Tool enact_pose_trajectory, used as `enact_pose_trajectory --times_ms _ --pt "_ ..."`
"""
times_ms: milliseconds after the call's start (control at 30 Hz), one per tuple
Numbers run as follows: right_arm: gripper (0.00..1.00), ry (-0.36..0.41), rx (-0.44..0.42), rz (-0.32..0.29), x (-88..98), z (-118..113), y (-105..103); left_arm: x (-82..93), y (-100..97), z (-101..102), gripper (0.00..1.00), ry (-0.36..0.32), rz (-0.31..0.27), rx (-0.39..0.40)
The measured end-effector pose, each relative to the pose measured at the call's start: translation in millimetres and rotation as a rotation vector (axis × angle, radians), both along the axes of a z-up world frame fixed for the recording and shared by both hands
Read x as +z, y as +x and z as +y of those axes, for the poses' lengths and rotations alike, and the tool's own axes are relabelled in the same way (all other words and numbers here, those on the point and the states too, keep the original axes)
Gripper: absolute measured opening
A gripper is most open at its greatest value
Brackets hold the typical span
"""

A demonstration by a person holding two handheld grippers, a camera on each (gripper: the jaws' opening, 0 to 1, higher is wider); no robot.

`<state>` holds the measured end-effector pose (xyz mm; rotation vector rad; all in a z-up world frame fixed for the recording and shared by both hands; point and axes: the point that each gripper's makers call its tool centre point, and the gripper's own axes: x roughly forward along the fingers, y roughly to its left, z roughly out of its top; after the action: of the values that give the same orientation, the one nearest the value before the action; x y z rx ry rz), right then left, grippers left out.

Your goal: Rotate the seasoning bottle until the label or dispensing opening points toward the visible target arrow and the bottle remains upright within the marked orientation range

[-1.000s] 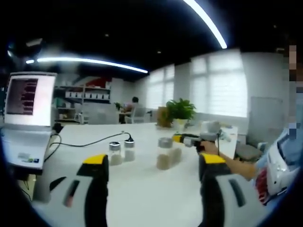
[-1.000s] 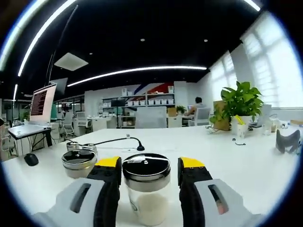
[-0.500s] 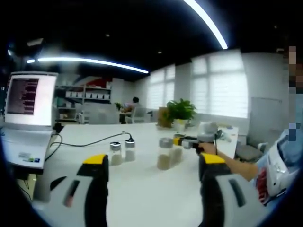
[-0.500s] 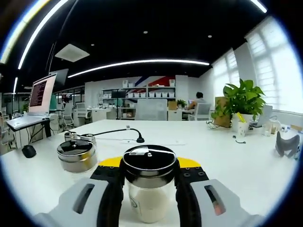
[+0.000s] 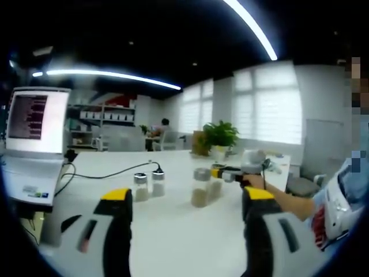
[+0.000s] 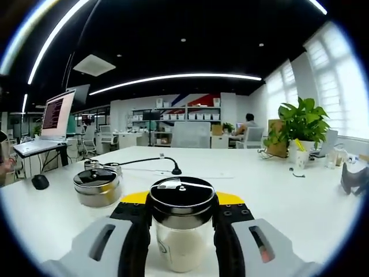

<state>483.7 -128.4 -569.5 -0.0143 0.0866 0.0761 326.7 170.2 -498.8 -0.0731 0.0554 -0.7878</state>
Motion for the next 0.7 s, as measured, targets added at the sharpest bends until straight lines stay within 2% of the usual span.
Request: enact_pose_trajectory --times_ms 100,267,567,700 --pt "0.41 0.006 0.082 -0.002 -0.3 6.6 -0.3 -0.6 0.7 1.0 0.82 0.004 0.003 0.002" --pt "0.41 0.008 0.142 0.015 -0.6 8.1 -2.0 -1.3 0.2 -0.4 0.82 0.004 0.003 0.001" --pt "0.41 -0.001 0.297 0.039 -2.8 18.2 -6.5 -1.0 1.5 1.7 0.82 0.007 0.008 0.000" --pt "0.41 -0.011 0.436 0.056 -4.4 25.2 -9.6 0.4 1.3 2.2 0.82 0.004 0.007 -0.001"
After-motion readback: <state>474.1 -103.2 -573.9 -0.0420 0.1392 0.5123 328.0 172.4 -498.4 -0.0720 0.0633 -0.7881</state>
